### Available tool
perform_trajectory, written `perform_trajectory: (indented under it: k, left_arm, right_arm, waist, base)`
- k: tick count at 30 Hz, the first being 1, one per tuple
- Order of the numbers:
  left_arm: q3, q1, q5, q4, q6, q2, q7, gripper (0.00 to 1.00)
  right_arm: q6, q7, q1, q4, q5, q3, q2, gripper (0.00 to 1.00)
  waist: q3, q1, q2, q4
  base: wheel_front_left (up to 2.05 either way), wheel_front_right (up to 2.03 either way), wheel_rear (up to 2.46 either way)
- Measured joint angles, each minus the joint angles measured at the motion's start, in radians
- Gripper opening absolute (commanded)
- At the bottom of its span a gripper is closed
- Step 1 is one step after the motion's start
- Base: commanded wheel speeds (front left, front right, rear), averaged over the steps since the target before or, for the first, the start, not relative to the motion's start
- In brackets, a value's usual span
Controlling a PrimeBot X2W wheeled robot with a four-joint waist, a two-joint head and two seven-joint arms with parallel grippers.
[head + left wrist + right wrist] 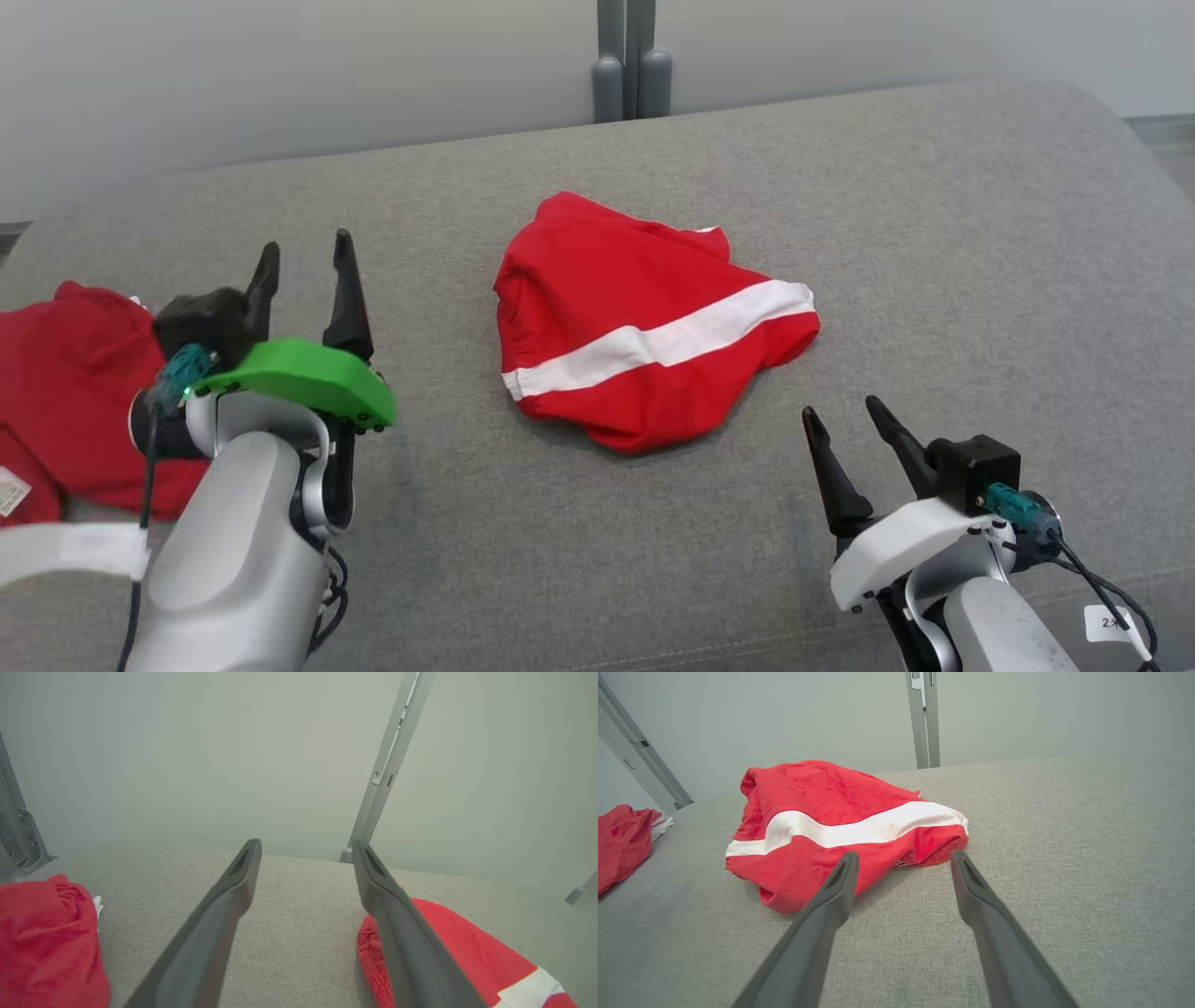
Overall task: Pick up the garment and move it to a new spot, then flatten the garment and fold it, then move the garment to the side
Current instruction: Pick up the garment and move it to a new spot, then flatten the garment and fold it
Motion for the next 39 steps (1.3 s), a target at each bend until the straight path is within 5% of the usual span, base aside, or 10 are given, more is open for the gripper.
perform_trajectory:
  k: [7,17,39]
  left_arm:
    - [0.139,0.269,0.111,-0.275,-0.025,-0.026,-0.003,1.00]
    - [0.196,0.513,0.249,-0.431,-0.084,-0.052,-0.003,1.00]
    - [0.267,0.782,0.323,-0.430,-0.125,-0.041,-0.003,1.00]
  right_arm:
    - [0.000,0.000,0.017,-0.005,0.011,-0.028,0.000,1.00]
    - [0.000,-0.001,0.042,-0.004,-0.032,-0.073,0.000,1.00]
    - [0.000,0.010,0.150,-0.029,-0.091,-0.123,0.000,1.00]
  waist:
    - [-0.048,0.0001,0.0000,0.050]
    - [-0.109,0.0000,0.0000,0.102]
    - [-0.157,0.0000,0.0000,0.117]
  base:
    - [0.00,0.00,0.00]
    - [0.00,0.00,0.00]
    - [0.00,0.00,0.00]
